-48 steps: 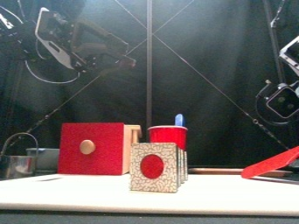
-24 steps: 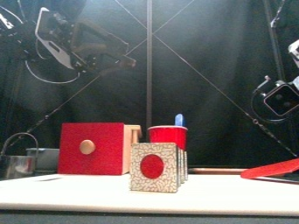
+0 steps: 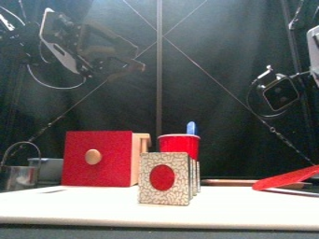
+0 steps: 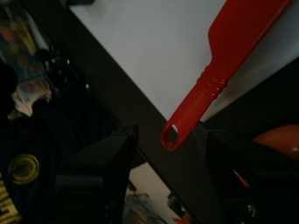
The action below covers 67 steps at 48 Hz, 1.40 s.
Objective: Place sushi on board then cut the sushi with the knife then place the pieces on the plate
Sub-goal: Place the 4 sushi pieces on the plate
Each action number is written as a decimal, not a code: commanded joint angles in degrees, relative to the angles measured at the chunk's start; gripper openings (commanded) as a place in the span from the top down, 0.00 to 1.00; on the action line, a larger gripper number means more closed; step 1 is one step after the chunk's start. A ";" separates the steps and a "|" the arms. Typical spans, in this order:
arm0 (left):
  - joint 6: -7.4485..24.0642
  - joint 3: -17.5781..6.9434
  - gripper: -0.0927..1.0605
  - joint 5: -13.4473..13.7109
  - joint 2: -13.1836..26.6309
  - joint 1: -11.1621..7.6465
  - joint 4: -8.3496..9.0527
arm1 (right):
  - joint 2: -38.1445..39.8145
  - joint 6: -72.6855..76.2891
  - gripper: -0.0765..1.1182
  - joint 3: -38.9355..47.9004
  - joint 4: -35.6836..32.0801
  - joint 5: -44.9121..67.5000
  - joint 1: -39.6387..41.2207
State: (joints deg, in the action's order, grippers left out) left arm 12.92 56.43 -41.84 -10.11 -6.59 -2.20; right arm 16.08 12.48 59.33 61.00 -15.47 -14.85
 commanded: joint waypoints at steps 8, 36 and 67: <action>0.09 -1.76 0.13 -0.35 0.44 0.53 -0.35 | 1.14 0.00 0.21 -3.87 -8.26 -7.73 3.25; 0.18 -2.46 0.13 -0.35 1.58 2.72 -0.44 | -3.25 -0.44 0.21 -17.84 -52.21 -7.21 14.15; 0.09 -0.79 0.13 -0.26 -1.23 3.08 -0.88 | -18.81 -0.62 0.20 -29.97 -54.32 -4.31 11.43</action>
State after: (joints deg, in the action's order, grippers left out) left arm 13.01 55.37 -41.75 -8.70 -3.78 -2.90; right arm -3.08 11.95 31.03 6.33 -21.01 -3.16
